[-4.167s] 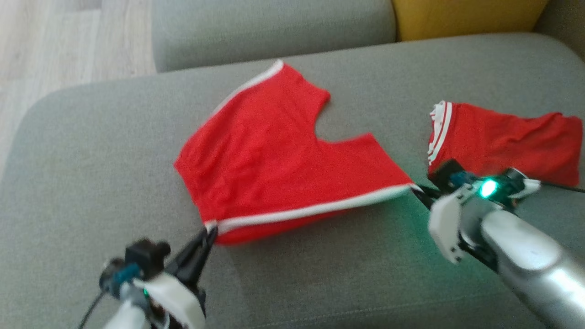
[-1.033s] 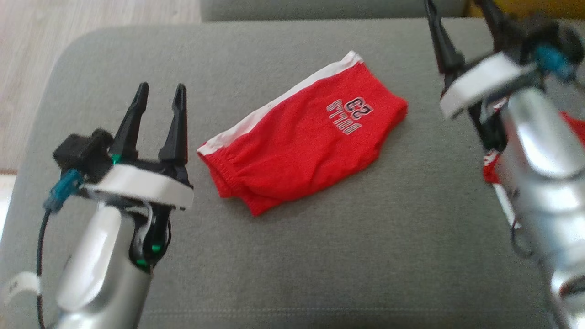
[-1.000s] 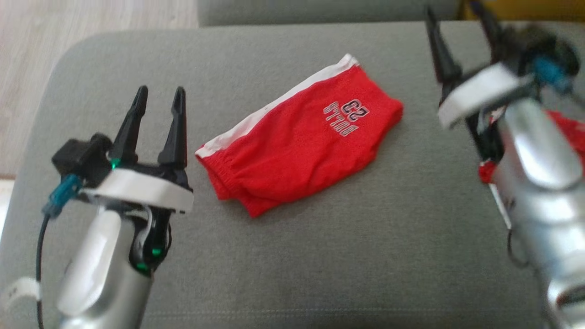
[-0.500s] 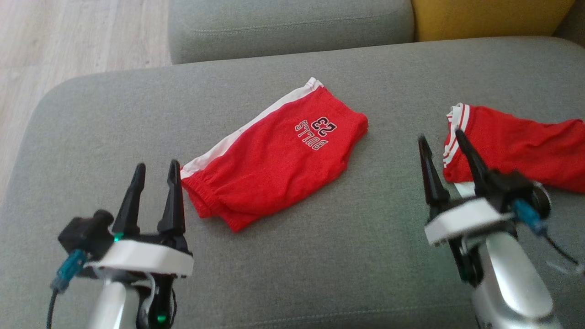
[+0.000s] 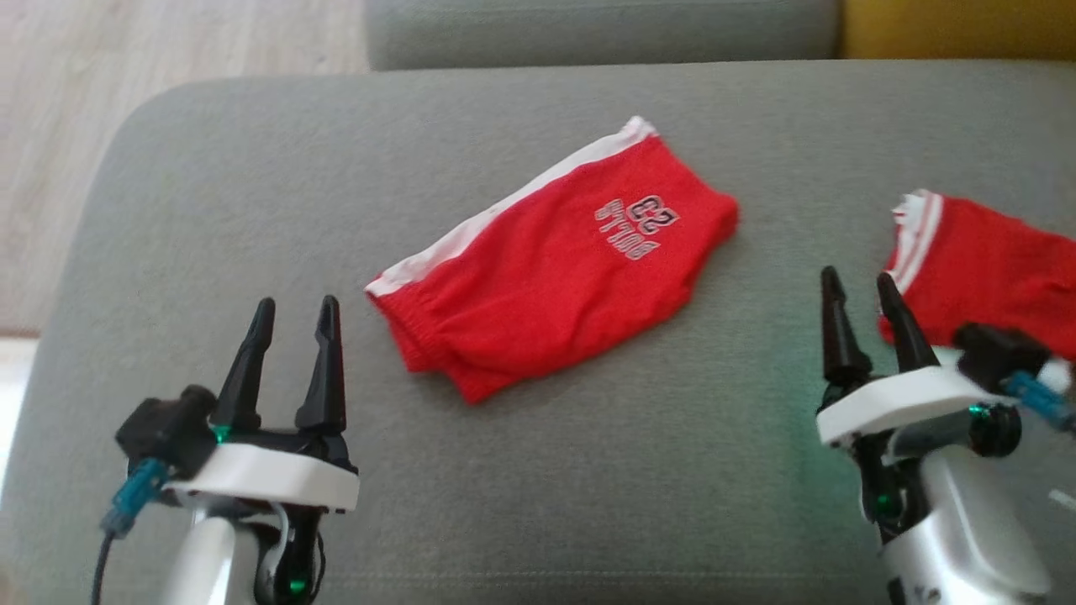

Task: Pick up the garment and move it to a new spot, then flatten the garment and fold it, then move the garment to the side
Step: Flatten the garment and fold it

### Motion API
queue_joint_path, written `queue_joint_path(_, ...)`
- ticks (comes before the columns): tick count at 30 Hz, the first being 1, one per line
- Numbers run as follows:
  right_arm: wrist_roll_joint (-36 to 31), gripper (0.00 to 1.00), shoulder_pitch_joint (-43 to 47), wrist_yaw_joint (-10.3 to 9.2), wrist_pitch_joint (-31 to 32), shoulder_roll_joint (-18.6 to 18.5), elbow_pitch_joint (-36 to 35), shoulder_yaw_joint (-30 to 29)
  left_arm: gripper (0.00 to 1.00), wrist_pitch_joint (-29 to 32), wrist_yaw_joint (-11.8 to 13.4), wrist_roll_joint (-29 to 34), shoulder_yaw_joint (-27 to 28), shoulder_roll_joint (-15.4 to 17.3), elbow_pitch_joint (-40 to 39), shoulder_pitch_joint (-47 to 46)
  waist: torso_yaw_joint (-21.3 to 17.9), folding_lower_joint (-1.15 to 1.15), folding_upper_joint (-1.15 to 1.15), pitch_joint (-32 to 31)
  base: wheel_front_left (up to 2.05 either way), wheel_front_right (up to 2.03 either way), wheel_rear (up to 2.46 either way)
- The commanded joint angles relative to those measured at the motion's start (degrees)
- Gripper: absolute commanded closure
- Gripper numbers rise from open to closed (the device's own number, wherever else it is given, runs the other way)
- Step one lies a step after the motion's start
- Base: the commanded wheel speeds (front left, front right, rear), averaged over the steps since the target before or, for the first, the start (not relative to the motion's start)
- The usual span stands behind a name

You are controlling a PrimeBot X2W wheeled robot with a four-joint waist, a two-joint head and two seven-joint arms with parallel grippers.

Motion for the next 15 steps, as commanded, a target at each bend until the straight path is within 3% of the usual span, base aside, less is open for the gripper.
queue_joint_path(1,4.0,0.0,-3.5,-0.05,0.8,0.5,-0.6,0.6,0.0,-0.3,-0.3,1.5,1.6,0.2,-1.8,-3.2,2.1,0.0,0.0,1.4,0.0,0.0,0.0)
queue_joint_path(9,24.6,0.0,-11.1,-0.05,3.5,0.5,13.6,0.0,0.0,-0.3,-1.4,3.4,0.1,-0.2,-0.9,-4.0,8.6,0.0,0.0,4.5,0.0,0.0,0.0)
queue_joint_path(15,30.8,0.0,-17.5,-0.05,3.4,0.5,23.9,1.9,0.0,-0.3,-1.7,3.7,-0.1,-0.3,-0.4,-4.5,11.5,0.0,0.0,5.8,0.0,0.0,0.0)
